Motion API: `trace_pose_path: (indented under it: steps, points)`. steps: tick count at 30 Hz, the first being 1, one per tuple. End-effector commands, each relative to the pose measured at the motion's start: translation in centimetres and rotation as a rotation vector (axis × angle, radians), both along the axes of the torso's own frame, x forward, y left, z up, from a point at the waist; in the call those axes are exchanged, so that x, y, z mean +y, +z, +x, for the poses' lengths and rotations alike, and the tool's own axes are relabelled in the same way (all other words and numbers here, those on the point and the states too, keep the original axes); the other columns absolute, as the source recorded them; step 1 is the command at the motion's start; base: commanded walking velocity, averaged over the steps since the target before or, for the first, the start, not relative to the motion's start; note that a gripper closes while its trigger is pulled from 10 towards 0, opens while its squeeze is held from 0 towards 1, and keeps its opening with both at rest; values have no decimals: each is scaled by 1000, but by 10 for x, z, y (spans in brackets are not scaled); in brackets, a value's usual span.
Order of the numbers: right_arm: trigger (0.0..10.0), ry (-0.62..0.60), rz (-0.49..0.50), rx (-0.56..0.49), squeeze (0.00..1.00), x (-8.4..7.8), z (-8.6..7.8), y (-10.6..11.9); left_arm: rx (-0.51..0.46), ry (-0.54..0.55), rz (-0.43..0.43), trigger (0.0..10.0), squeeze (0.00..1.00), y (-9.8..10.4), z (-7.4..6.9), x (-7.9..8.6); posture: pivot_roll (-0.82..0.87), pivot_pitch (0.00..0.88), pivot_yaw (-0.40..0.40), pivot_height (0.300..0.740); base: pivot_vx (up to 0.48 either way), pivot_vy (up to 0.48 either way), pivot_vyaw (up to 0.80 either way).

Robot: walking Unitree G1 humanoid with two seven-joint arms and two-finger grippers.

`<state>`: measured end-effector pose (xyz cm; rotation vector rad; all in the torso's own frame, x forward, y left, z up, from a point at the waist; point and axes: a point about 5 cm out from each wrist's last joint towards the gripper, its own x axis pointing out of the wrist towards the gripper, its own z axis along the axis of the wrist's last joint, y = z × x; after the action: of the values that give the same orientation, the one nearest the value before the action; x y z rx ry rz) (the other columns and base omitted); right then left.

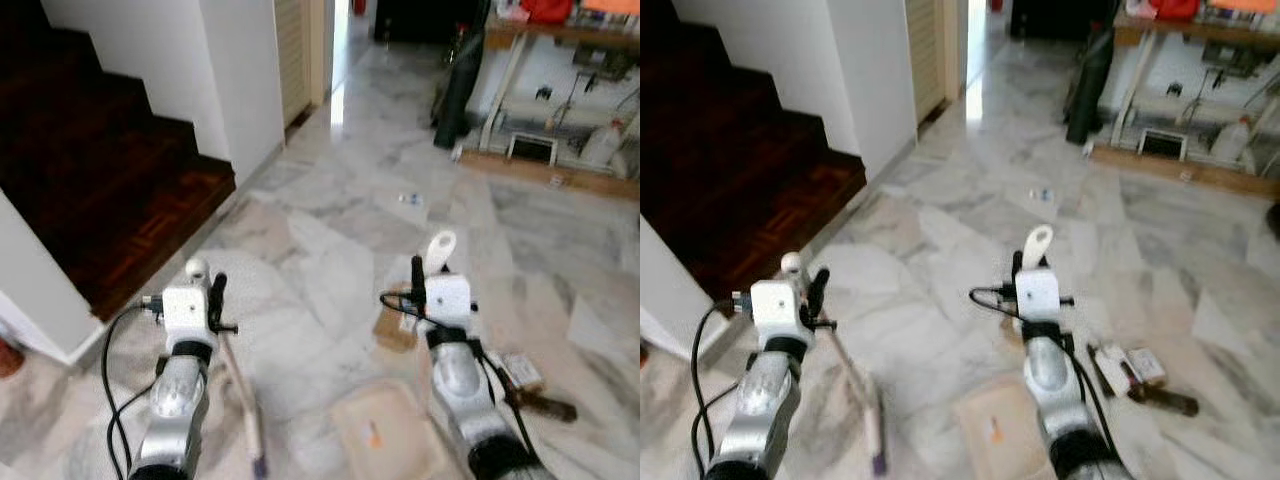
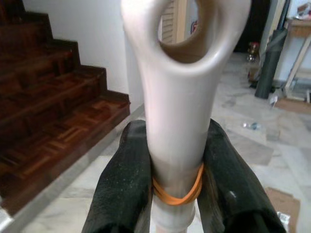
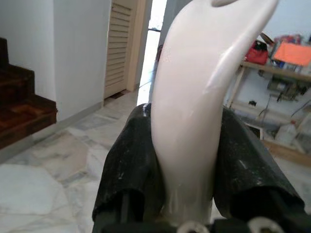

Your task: Sweep floor

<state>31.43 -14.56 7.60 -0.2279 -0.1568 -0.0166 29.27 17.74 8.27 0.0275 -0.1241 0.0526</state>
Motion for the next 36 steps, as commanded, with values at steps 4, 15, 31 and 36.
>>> trace_pose_path:
  steps: [4,15,31,36]
  points:
    - [10000,29,33,-51,0,10,5,12,-48,11,23,10000,0,12,4,6,82,0,0,740,300,0,0]
    - [10000,29,45,-48,0,11,6,13,-46,-3,23,10000,0,13,4,4,81,0,4,740,308,0,0]
    - [10000,21,57,-47,0,10,5,13,-47,-18,27,10000,0,14,6,3,79,0,14,740,327,0,0]
    - [10000,22,59,-49,0,10,6,13,-49,-27,28,10000,0,15,6,2,78,0,17,740,330,0,0]
